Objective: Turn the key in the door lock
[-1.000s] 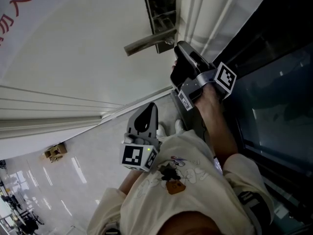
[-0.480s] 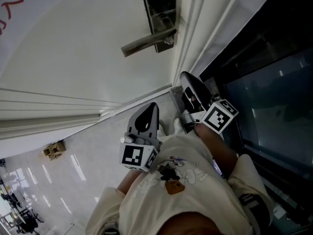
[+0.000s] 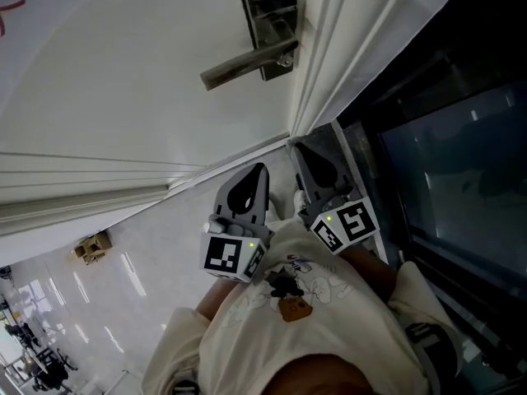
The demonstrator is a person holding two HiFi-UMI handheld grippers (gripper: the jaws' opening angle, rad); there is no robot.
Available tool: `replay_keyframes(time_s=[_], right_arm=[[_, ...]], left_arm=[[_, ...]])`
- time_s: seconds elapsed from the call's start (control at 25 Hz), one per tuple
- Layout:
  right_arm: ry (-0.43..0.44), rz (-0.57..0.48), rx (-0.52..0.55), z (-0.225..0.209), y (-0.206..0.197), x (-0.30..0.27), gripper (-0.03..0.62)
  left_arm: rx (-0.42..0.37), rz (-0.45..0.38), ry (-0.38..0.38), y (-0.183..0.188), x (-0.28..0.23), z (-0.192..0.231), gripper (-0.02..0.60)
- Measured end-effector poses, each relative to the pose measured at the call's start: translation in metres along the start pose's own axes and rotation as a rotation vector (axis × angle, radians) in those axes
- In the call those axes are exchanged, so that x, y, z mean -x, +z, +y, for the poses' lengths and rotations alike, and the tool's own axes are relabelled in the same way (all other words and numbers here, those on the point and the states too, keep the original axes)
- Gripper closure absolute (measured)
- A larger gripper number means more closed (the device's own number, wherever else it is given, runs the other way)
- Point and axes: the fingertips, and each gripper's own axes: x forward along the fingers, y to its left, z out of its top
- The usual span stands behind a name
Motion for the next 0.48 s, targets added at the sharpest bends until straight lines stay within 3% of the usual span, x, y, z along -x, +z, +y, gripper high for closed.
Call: replay_keyframes(time_s=[0.48], right_arm=[[0.031, 0.029, 0.095, 0.015, -0.008, 0.002, 0.588]], left_arm=[[-0.007, 0.003, -0.020, -0.002, -0.006, -0.005, 0.575]])
